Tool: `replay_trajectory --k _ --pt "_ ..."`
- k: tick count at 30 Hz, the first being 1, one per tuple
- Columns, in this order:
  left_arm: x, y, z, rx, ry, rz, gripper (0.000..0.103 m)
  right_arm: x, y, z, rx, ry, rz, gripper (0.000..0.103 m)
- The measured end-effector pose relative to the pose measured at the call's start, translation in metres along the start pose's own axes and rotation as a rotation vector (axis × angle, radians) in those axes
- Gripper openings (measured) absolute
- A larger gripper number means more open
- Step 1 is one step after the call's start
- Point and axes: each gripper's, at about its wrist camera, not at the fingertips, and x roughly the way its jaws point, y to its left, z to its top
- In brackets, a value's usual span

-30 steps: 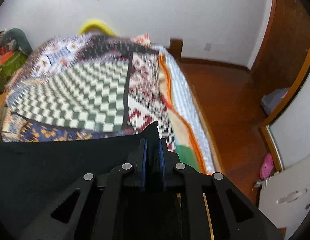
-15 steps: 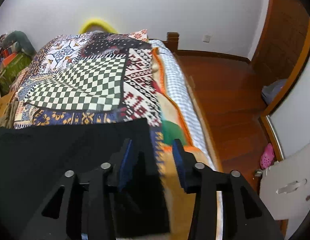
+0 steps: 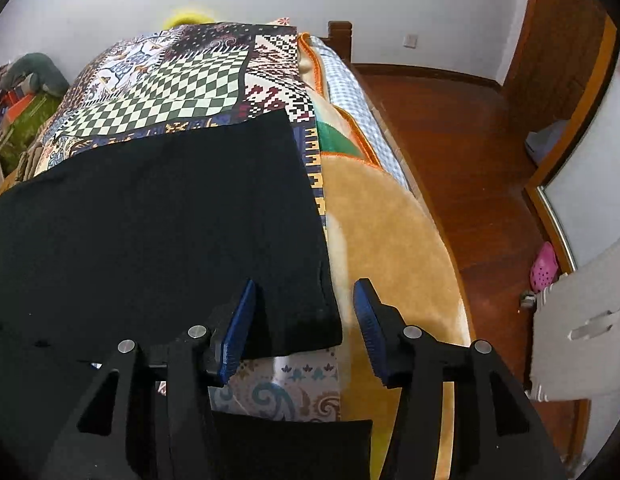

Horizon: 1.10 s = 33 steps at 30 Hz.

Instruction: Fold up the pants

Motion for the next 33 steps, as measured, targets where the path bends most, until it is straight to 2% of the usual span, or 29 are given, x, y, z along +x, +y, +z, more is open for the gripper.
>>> replay_trajectory --k 2,5,9,15,18,19,24,29,33 --pt "0.005 -0.003 0.0 0.031 0.0 0.033 0.06 0.0 -0.005 -0.001 0.022 0.014 0.011 0.047" --pt "0.003 -0.004 0.001 0.033 0.002 0.04 0.06 -0.006 -0.003 0.001 0.003 0.03 -0.021 0.047" --pt "-0.016 0.008 0.008 -0.018 0.0 -0.05 0.06 -0.026 0.008 0.007 -0.04 -0.004 -0.023 0.047" --pt "-0.05 0.021 0.028 -0.015 -0.076 -0.075 0.06 -0.054 0.052 0.036 -0.124 -0.094 0.076 0.05" --pt "-0.052 0.025 0.04 -0.016 -0.086 -0.085 0.06 -0.058 0.084 0.052 -0.174 -0.131 0.141 0.052" --pt "-0.051 0.023 0.045 -0.012 -0.088 -0.086 0.06 -0.057 0.096 0.058 -0.191 -0.139 0.163 0.055" --pt "-0.026 0.017 0.061 0.01 -0.064 -0.087 0.06 -0.043 0.153 0.077 -0.275 -0.133 0.266 0.055" --pt "0.013 0.014 0.069 -0.004 0.001 -0.095 0.06 -0.017 0.209 0.087 -0.37 -0.069 0.362 0.056" --pt "0.038 0.013 0.069 -0.014 0.047 -0.113 0.06 0.006 0.245 0.088 -0.461 -0.005 0.401 0.056"
